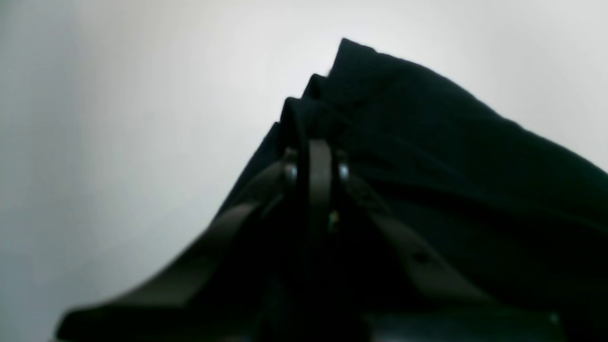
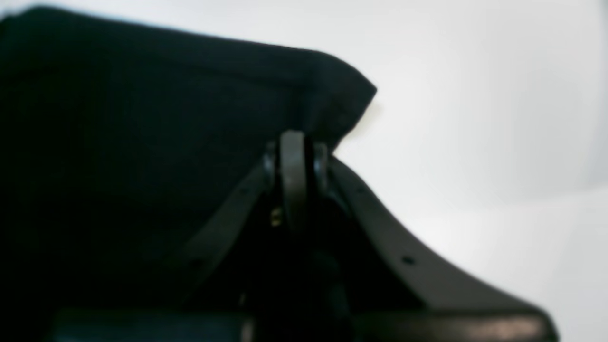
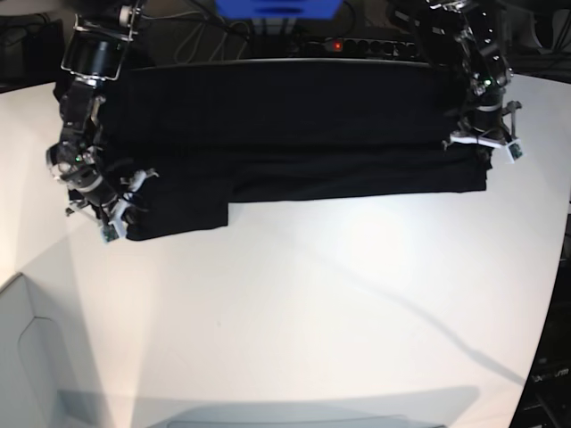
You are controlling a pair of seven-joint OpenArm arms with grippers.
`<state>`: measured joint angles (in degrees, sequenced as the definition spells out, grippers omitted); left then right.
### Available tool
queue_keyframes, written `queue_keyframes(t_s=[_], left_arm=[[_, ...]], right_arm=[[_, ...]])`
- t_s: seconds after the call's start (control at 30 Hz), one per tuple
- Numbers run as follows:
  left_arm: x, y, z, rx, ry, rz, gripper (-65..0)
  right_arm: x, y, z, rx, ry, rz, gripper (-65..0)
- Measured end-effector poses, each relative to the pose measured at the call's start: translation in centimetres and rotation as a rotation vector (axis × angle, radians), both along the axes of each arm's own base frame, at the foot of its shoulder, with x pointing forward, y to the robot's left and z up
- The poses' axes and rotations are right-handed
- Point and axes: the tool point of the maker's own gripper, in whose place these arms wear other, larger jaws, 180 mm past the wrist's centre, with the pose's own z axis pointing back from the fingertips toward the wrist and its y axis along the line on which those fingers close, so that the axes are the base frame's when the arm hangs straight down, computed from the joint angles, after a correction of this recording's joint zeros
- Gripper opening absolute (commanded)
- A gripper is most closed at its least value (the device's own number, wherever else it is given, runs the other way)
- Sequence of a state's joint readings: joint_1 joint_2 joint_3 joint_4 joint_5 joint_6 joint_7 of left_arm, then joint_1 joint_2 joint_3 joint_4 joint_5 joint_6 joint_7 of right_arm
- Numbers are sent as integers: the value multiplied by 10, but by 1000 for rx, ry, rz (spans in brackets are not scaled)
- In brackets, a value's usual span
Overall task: Fold the T-shirt properly
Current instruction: 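Lower the hem onto the folded shirt and open both grippers, then grasp the folded shirt's edge with both grippers and straighten it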
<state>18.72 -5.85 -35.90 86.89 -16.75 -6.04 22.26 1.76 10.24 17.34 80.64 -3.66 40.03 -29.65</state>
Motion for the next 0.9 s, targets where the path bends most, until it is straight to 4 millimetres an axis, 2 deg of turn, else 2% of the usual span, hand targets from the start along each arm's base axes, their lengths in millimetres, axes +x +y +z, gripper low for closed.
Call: queue_keyframes(t_s=[0.23, 0.33, 0.43, 0.5, 0.67, 0.9], left_arm=[[0, 1, 1, 4, 3, -3, -650], [0, 1, 1, 2, 2, -2, -650], [1, 1, 1, 4, 2, -3, -650], [1, 1, 1, 4, 2, -3, -650], [5, 6, 9, 24, 1, -18, -650], [25, 7, 53, 93, -98, -59, -650]], right_arm=[[-14, 7, 68, -88, -185, 42, -650], [-32, 5, 81, -103, -213, 21, -650], [-53, -7, 91, -137, -221, -22, -650], [-68, -11, 91, -138, -212, -51, -650], [-108, -12, 74, -113, -135, -125, -650], [-143, -17, 57, -126, -44, -135, -650]])
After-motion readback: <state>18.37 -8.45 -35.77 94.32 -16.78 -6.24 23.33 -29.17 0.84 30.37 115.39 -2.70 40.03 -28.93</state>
